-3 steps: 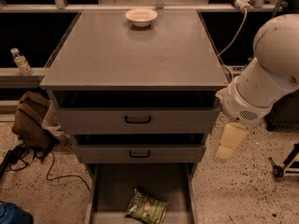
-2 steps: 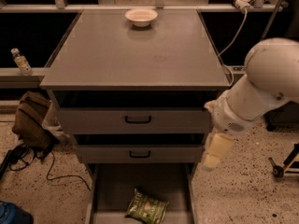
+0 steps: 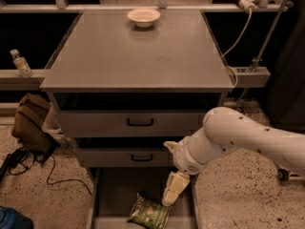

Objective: Pick green jalapeno chip bag from bottom drawer and place on counter

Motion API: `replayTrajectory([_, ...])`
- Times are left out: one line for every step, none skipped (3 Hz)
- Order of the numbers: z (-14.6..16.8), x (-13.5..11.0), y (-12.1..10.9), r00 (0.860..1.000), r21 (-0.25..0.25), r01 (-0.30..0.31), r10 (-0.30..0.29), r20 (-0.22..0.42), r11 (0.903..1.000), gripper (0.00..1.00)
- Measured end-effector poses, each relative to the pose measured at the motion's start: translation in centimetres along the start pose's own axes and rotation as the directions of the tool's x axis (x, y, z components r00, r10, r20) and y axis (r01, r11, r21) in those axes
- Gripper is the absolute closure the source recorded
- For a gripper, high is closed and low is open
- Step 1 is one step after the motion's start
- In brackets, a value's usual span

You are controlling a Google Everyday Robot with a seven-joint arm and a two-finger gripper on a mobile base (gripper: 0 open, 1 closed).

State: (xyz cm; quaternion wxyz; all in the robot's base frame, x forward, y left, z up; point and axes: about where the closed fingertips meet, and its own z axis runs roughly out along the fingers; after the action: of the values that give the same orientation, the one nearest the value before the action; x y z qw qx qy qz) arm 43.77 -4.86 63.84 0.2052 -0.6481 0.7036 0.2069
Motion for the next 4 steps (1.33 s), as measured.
replayTrajectory([-0.6,0.1,-0.1,1.000,0.004,-0.006,0.006,-0.011,1.0000,0.00])
replayTrajectory([0.7,0.0,0.0,0.999,0.019,-0.012,0.011,0.037,0.9998,0.00])
replayTrajectory([6.5,-0.3,0.6,0.986,0.009,-0.065,0.063,0.152,0.9978,0.00])
replayTrajectory([13.3,0.7,-0.8,0.958,0.021,-0.144,0.134,0.254,0.9894,0.00])
